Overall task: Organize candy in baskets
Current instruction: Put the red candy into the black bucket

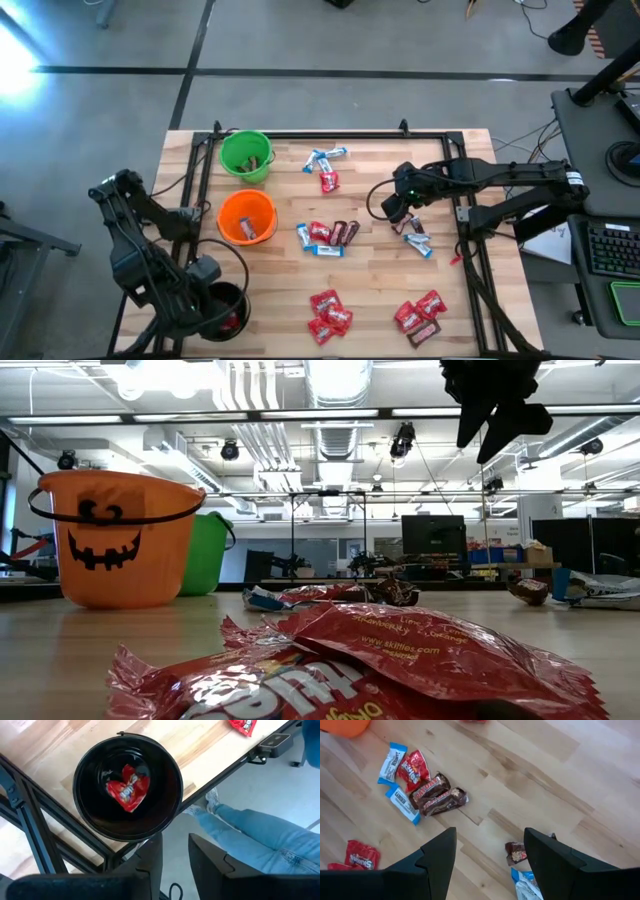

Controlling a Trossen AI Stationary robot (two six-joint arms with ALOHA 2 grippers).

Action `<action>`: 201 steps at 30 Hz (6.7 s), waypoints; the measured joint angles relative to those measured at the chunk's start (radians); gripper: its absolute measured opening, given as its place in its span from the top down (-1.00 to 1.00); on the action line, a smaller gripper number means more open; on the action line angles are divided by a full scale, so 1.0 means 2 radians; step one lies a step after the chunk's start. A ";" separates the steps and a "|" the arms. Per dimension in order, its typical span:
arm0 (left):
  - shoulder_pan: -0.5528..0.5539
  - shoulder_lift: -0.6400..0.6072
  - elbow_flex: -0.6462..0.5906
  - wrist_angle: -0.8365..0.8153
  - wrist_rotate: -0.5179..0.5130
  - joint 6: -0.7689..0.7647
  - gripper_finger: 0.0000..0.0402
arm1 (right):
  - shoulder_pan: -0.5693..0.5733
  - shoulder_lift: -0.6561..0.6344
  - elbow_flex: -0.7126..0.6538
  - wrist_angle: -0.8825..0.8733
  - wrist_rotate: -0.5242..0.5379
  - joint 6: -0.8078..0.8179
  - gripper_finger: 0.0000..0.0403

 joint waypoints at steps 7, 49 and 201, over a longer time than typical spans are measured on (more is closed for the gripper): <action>0.006 0.000 0.001 0.001 -0.048 0.013 0.60 | 0.000 0.000 0.000 0.008 0.001 -0.008 -0.11; 0.247 -0.021 0.084 -0.026 -0.259 0.397 0.60 | -0.017 0.024 0.000 0.070 0.028 -0.050 -0.11; 0.451 -0.104 -0.035 0.138 -0.202 0.707 0.60 | -0.034 0.163 0.102 0.304 -0.024 -0.076 0.96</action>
